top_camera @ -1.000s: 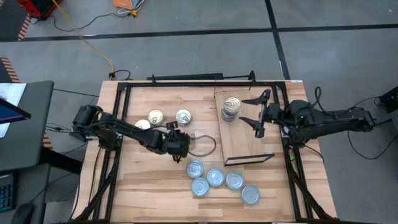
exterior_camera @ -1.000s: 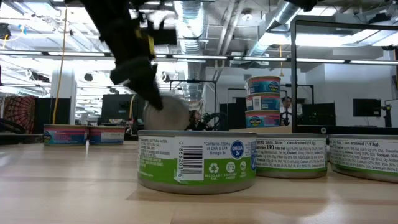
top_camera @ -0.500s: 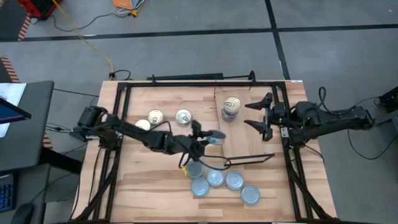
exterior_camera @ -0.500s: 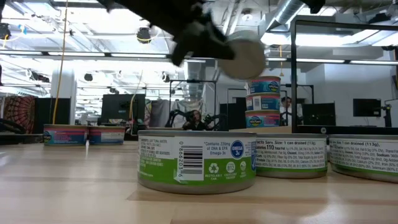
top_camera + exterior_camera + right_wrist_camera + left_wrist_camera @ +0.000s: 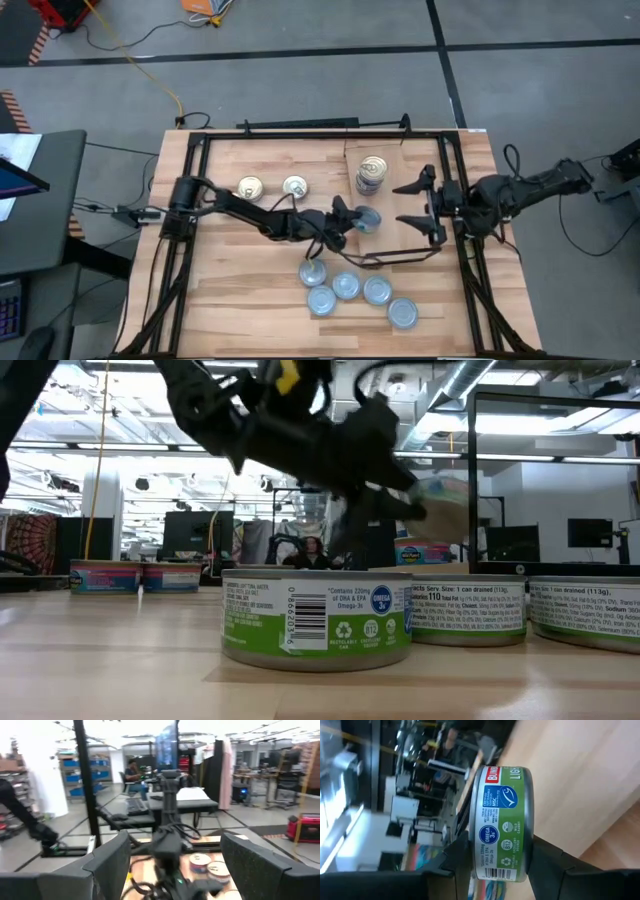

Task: Stack canned seafood by type on shelf
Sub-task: Put the green tuna can on the shelf

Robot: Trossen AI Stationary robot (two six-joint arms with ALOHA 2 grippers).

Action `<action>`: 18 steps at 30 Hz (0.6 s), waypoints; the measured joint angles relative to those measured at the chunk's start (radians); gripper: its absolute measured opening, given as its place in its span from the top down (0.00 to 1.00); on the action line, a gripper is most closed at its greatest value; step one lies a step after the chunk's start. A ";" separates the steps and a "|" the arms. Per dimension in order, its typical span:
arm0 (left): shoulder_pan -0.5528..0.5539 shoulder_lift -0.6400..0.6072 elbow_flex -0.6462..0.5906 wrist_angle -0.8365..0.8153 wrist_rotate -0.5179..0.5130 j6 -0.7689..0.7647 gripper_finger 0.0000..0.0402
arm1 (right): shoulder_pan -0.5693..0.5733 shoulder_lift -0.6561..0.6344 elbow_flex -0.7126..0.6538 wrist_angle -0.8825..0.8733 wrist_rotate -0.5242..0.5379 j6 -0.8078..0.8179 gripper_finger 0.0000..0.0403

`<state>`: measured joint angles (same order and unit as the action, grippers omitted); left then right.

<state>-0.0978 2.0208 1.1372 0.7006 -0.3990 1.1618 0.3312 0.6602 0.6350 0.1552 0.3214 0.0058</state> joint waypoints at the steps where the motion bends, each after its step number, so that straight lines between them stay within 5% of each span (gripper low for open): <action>1: 0.000 0.023 0.017 0.001 0.001 0.018 0.64 | 0.014 0.003 0.000 0.005 0.000 -0.004 0.18; 9: -0.013 0.136 0.160 -0.027 -0.077 -0.008 0.62 | 0.085 0.008 0.000 0.016 0.072 -0.039 0.18; 18: -0.013 0.138 0.355 -0.452 -0.051 -0.137 0.45 | 0.095 0.008 0.000 0.015 0.082 -0.057 0.18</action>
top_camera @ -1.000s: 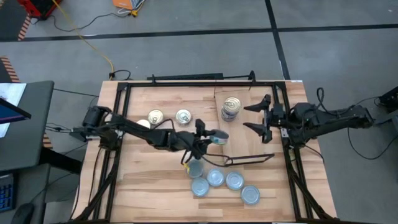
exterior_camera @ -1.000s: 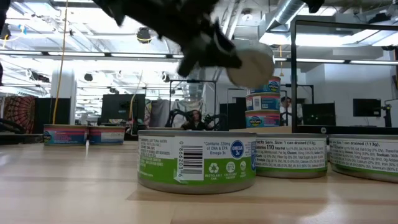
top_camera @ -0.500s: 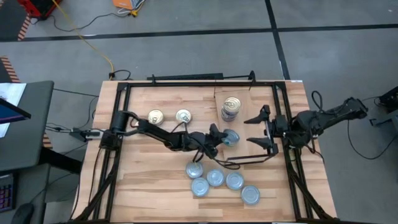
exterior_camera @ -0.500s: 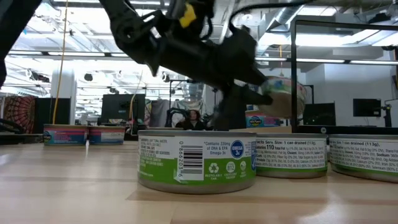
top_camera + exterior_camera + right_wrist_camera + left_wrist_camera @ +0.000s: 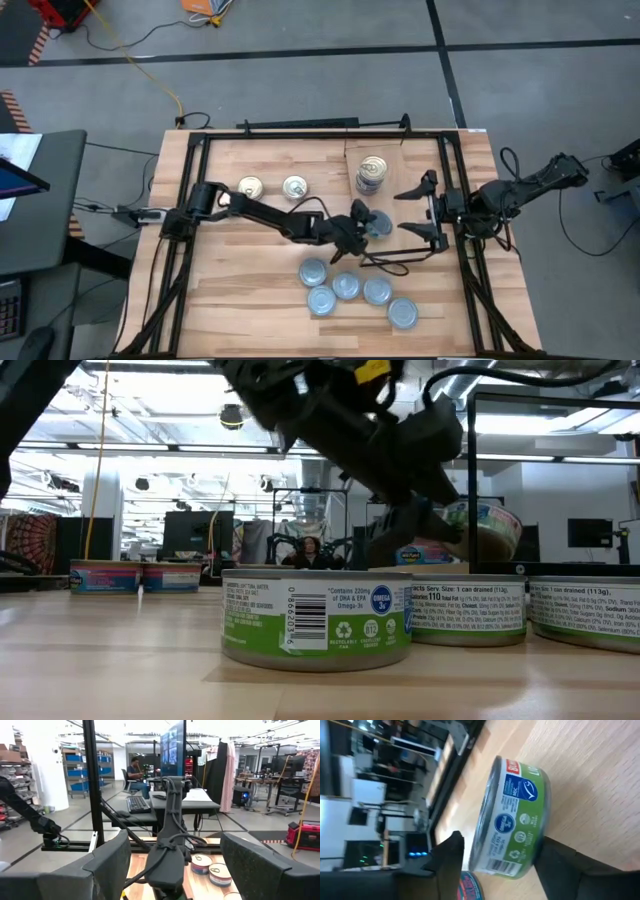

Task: Stack canned seafood by type on shelf
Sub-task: Put the green tuna can on the shelf, then stack the green tuna can on top of the other green tuna can on the shelf

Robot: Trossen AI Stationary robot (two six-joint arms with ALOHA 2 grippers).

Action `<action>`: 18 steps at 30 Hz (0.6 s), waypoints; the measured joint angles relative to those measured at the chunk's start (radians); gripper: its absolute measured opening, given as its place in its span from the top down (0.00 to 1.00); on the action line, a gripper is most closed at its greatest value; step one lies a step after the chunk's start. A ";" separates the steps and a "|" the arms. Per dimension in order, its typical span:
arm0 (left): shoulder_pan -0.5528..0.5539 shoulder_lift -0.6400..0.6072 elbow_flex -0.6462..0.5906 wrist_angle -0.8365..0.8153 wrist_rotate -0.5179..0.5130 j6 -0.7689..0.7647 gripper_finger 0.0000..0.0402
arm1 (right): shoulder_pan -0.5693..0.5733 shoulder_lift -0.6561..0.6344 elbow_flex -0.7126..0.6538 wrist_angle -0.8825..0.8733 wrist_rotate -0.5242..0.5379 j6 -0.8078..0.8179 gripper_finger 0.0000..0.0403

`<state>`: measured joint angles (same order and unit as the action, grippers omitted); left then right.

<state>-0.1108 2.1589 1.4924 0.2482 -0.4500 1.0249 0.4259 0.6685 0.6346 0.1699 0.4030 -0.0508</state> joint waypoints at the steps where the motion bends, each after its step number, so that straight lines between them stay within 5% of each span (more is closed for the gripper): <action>1: 0.000 0.000 0.023 -0.050 -0.002 -0.011 0.43 | 0.000 0.000 0.000 0.000 0.000 -0.001 0.18; 13: -0.027 -0.063 0.152 -0.574 -0.154 -0.133 0.36 | -0.001 0.000 0.000 -0.005 0.000 -0.002 0.18; 18: -0.067 -0.163 0.151 -0.813 -0.122 -0.383 0.36 | -0.001 0.000 0.000 -0.005 0.000 -0.002 0.18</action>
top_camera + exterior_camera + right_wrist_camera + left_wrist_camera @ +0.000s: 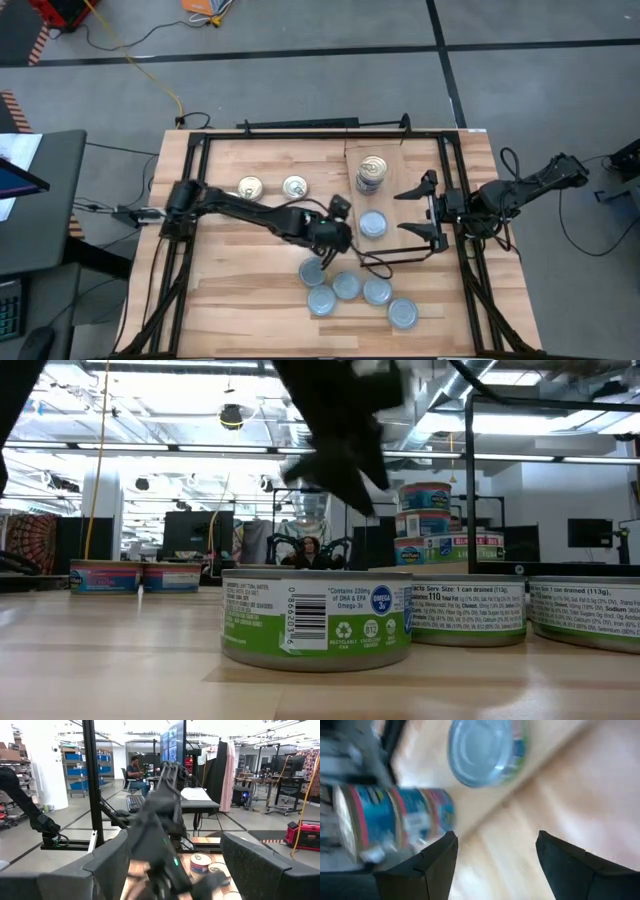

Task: Stack canned seafood by type on shelf
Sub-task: Stack the green tuna can on top of the other green tuna can on the shelf

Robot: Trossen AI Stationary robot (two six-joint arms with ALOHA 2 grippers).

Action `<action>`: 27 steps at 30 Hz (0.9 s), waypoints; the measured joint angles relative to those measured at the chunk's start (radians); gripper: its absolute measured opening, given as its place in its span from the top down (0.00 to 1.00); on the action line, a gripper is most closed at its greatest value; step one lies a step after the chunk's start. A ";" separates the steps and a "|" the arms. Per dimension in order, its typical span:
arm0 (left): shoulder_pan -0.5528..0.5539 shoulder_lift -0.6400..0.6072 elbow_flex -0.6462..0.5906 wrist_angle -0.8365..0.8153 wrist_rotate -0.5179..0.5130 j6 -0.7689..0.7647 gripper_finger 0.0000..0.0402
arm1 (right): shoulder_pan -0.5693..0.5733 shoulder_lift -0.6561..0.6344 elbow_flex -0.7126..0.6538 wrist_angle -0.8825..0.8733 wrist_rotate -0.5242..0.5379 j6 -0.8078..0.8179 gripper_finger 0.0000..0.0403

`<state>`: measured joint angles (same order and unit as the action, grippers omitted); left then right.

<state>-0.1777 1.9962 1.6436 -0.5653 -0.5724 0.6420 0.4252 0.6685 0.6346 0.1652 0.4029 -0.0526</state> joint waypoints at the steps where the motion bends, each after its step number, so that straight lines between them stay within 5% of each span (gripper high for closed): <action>1: -0.012 -0.021 -0.001 -0.044 0.015 -0.063 0.36 | 0.000 0.000 0.000 0.001 0.000 0.000 0.18; 6: -0.084 -0.106 -0.040 -0.233 0.043 -0.351 0.36 | -0.008 0.000 0.000 0.004 0.000 0.000 0.18; 10: -0.110 -0.164 -0.102 -0.314 0.242 -0.627 0.36 | -0.022 0.009 0.000 0.020 0.000 0.000 0.18; 18: -0.091 -0.185 -0.322 -0.127 0.420 -0.944 0.36 | -0.030 0.066 0.000 0.085 0.000 -0.008 0.18; 27: -0.032 -0.200 -0.471 0.105 0.525 -1.053 0.37 | -0.029 0.071 0.000 0.100 -0.001 -0.009 0.18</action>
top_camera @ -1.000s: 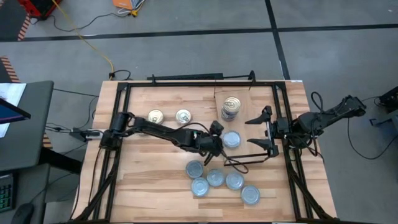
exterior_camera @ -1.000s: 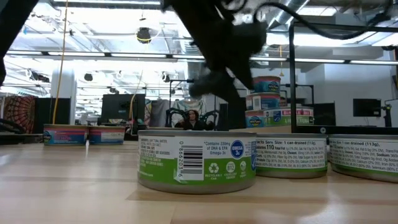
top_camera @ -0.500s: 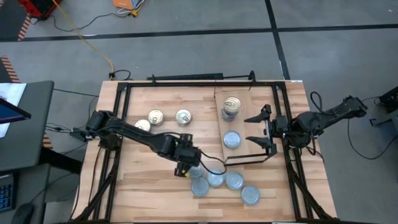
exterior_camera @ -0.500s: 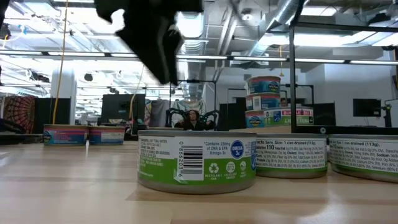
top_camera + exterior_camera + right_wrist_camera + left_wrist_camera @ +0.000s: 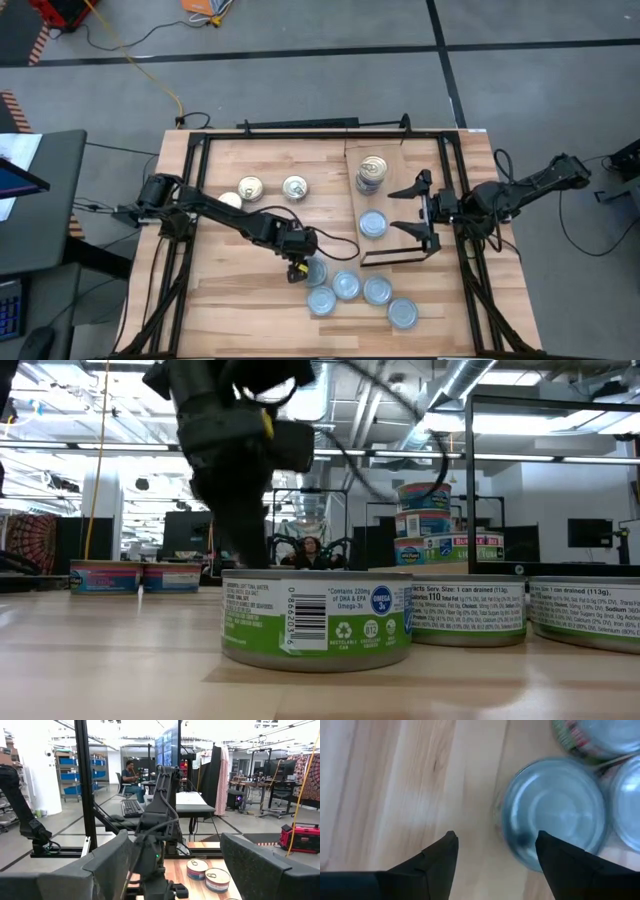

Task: Stack canned seafood by type on shelf
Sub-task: Stack the green tuna can on top of the other green tuna can on the shelf

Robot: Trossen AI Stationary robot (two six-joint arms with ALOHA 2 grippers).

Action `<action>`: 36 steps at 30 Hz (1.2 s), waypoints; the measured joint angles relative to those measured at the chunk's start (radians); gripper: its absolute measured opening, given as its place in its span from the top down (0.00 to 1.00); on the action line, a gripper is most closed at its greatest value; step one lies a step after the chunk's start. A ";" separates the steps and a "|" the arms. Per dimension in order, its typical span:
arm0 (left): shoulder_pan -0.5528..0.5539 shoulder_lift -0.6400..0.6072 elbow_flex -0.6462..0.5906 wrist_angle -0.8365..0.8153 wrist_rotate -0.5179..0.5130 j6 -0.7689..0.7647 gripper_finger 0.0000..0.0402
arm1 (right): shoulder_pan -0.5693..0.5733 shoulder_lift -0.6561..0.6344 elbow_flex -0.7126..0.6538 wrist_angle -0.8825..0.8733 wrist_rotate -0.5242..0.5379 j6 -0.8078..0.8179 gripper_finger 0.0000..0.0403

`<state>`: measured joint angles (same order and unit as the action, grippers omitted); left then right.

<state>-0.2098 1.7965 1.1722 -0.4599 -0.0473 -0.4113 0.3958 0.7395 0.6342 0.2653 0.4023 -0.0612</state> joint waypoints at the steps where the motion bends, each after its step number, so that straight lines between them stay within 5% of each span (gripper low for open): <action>1: 0.003 0.001 -0.007 -0.005 0.008 -0.005 0.39 | 0.000 0.000 0.000 0.000 0.000 0.000 0.18; 5: 0.018 -0.002 -0.037 0.032 0.045 -0.021 0.51 | 0.000 0.000 0.000 0.000 0.000 -0.003 0.18; 14: 0.046 -0.005 -0.059 0.049 0.068 0.007 0.97 | 0.000 0.000 0.000 -0.001 0.000 -0.003 0.18; 20: 0.082 -0.004 -0.060 0.028 0.060 0.007 1.00 | 0.000 0.000 0.000 -0.001 -0.001 -0.003 0.18; 30: 0.137 -0.019 -0.064 -0.066 -0.099 0.032 1.00 | 0.000 0.000 0.000 -0.003 -0.002 -0.003 0.18; 36: 0.130 -0.144 -0.055 -0.129 -0.304 0.075 1.00 | 0.000 0.000 0.000 -0.003 -0.002 -0.003 0.18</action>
<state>-0.0800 1.6529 1.1172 -0.5887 -0.3509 -0.3360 0.3955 0.7391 0.6342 0.2623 0.4005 -0.0642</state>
